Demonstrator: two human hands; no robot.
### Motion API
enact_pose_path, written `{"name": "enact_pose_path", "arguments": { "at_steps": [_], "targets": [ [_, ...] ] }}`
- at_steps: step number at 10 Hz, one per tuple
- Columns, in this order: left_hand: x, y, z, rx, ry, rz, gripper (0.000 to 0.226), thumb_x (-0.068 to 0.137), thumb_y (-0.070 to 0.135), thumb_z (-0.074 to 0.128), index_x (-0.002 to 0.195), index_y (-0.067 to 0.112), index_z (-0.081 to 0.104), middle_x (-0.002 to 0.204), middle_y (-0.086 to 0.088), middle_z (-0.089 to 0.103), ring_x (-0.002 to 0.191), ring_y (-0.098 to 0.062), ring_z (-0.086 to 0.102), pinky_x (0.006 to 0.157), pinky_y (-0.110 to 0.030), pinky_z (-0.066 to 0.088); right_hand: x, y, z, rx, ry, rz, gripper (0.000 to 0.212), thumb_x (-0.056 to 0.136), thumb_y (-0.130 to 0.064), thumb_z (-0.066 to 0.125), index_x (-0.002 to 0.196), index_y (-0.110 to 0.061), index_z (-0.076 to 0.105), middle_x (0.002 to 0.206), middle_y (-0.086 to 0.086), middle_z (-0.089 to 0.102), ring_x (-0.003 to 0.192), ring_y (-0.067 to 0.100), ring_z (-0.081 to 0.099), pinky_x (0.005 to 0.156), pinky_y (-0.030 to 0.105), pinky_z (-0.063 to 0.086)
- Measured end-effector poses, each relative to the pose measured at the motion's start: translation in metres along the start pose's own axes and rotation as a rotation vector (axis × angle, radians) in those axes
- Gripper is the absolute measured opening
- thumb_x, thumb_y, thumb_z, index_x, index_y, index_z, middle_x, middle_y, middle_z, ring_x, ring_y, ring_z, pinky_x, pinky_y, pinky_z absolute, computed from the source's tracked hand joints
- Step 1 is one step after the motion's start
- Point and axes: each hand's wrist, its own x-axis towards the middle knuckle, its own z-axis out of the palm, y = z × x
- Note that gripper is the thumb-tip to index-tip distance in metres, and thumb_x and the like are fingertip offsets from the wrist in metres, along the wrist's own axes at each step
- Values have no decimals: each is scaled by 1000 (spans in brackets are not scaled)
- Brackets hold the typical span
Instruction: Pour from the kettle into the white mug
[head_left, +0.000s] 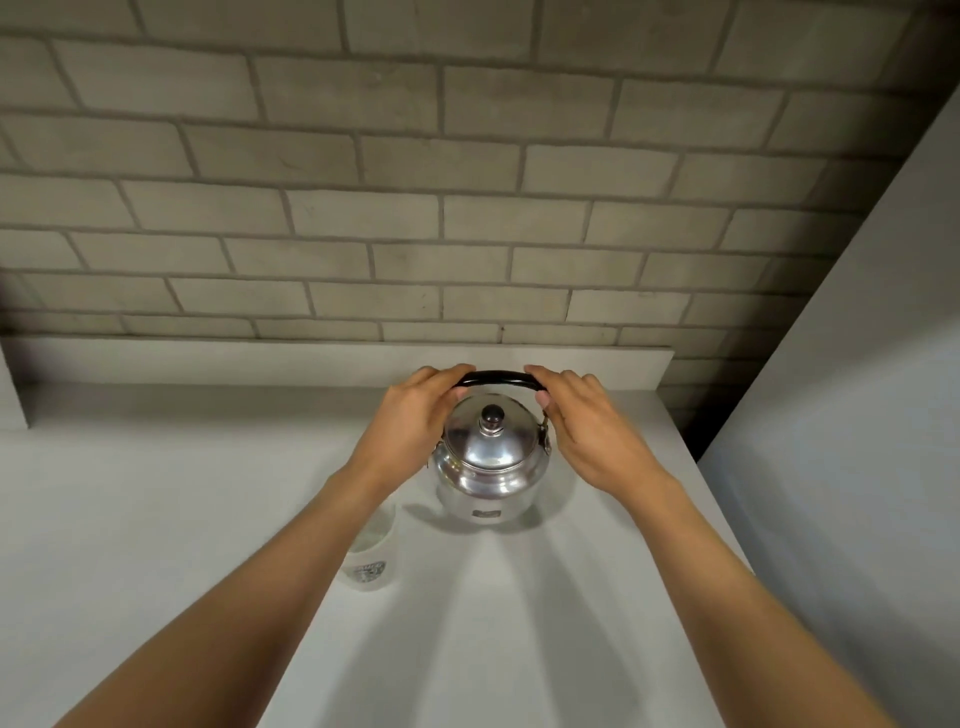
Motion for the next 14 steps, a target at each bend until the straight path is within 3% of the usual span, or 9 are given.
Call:
{"name": "enact_pose_path", "arguments": {
  "at_steps": [2, 3, 6, 8, 10, 11, 12, 13, 14],
  "targets": [
    [46, -42, 21, -9, 19, -52, 32, 105, 13, 57, 135, 15, 66, 92, -7, 67, 83, -21, 64, 81, -26, 50, 48, 15, 22, 33, -48, -10, 40, 108, -12, 44, 147, -12, 49, 115, 9, 61, 101, 30, 62, 79, 35, 48],
    [63, -60, 32, -62, 6, -110, 33, 106, 17, 56, 137, 19, 65, 89, -4, 64, 82, -18, 64, 77, -16, 46, 72, 24, 35, 22, -55, 6, 42, 104, -5, 45, 145, -11, 51, 113, 9, 59, 94, 34, 64, 77, 44, 53],
    [98, -92, 43, -156, -54, -181, 32, 107, 19, 55, 137, 21, 65, 108, 2, 64, 95, -20, 68, 91, -31, 54, 115, 44, 65, 70, -92, 73, 49, 104, -5, 44, 151, -18, 45, 130, 4, 56, 110, 27, 62, 91, 33, 50],
    [137, -96, 57, -112, -120, -112, 32, 106, 16, 57, 136, 20, 66, 106, 3, 63, 95, -18, 66, 92, -28, 50, 132, 65, 61, 91, -65, 130, 51, 102, -2, 45, 150, -19, 46, 127, 4, 57, 112, 26, 61, 96, 38, 51],
    [131, -94, 48, -112, -89, -99, 30, 104, 16, 58, 131, 26, 67, 107, 4, 65, 92, -15, 66, 81, -9, 43, 121, 52, 49, 78, -45, 105, 45, 107, -8, 43, 151, -14, 47, 126, 10, 59, 107, 30, 62, 93, 43, 52],
    [130, -96, 50, -129, -73, -103, 30, 104, 15, 59, 131, 25, 68, 107, 7, 62, 101, -18, 66, 89, -19, 45, 121, 52, 49, 72, -31, 86, 47, 106, -6, 44, 153, -13, 46, 126, 13, 58, 109, 32, 62, 94, 43, 52],
    [126, -104, 50, -123, -69, -135, 31, 104, 20, 59, 134, 27, 66, 111, 5, 63, 105, -22, 67, 99, -35, 51, 124, 47, 54, 82, -84, 112, 48, 108, -9, 42, 156, -14, 42, 130, 14, 57, 114, 33, 60, 98, 40, 50],
    [122, -111, 51, -149, -113, -187, 42, 104, 29, 59, 145, 31, 54, 133, -4, 59, 120, -25, 63, 107, -43, 49, 126, 47, 58, 115, -121, 123, 52, 110, -17, 43, 161, -17, 32, 144, 11, 50, 123, 33, 57, 102, 39, 47],
    [119, -115, 49, -135, -99, -192, 56, 102, 37, 62, 153, 36, 42, 150, 0, 47, 130, -16, 52, 110, -37, 44, 122, 45, 63, 155, -102, 172, 59, 108, -27, 47, 162, -20, 25, 154, 4, 43, 128, 29, 56, 105, 41, 47]
  ]
}}
